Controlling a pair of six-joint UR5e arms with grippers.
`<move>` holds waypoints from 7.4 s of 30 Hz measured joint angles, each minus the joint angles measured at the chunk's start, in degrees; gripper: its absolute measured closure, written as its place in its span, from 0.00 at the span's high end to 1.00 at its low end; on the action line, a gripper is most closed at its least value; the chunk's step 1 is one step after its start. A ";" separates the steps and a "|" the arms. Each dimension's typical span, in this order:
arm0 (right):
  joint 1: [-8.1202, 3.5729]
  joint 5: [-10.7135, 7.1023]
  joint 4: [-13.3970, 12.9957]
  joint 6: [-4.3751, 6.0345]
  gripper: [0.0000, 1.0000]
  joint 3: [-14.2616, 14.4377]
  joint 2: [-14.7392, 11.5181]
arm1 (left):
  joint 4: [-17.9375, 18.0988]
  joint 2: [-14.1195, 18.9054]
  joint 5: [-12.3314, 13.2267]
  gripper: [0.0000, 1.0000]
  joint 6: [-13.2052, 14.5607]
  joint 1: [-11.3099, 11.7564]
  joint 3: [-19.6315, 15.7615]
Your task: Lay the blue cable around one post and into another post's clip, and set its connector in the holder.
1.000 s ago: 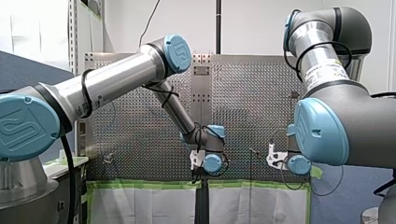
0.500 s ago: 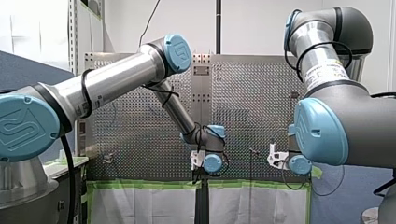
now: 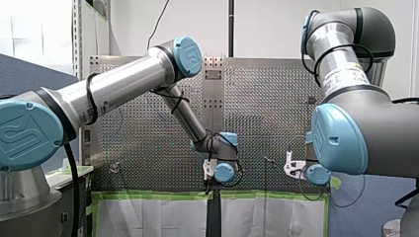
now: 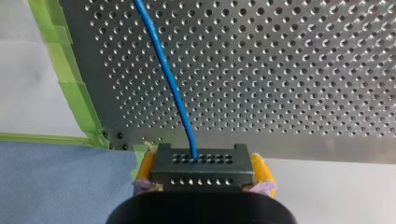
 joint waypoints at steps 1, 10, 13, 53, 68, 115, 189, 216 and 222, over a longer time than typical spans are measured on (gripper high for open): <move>-0.07 0.00 -0.09 0.07 0.00 0.00 0.00 | -0.10 0.00 0.53 0.22 0.02 0.01 0.00; -0.59 0.06 -0.35 0.44 0.00 0.00 0.00 | -0.67 0.00 2.37 0.22 0.20 -0.03 -0.06; -0.82 0.07 -0.38 0.57 0.00 0.00 0.00 | -0.82 0.00 2.55 0.15 0.31 -0.08 -0.11; -2.15 -0.04 -0.57 0.77 0.00 -0.22 0.02 | 3.15 -0.12 3.70 0.01 -1.95 -1.38 -0.20; -2.09 -0.37 2.70 0.40 0.00 -3.67 0.02 | 2.71 -4.65 3.82 0.01 -3.91 -1.36 4.97; -5.31 -1.85 2.08 1.76 0.00 -6.42 0.21 | 8.18 -7.72 1.41 0.01 -7.60 -5.23 10.91; -7.76 -13.02 -0.70 6.58 0.00 -11.55 4.36 | 3.17 -12.64 5.47 0.01 -8.65 -2.81 20.10; -7.40 -13.28 -1.61 6.55 0.00 -11.78 4.38 | 1.52 -15.79 8.29 0.01 -13.62 -0.81 23.36; -7.45 -13.28 -1.30 6.59 0.00 -12.22 4.38 | 0.81 -15.81 8.74 0.01 -13.84 0.33 24.20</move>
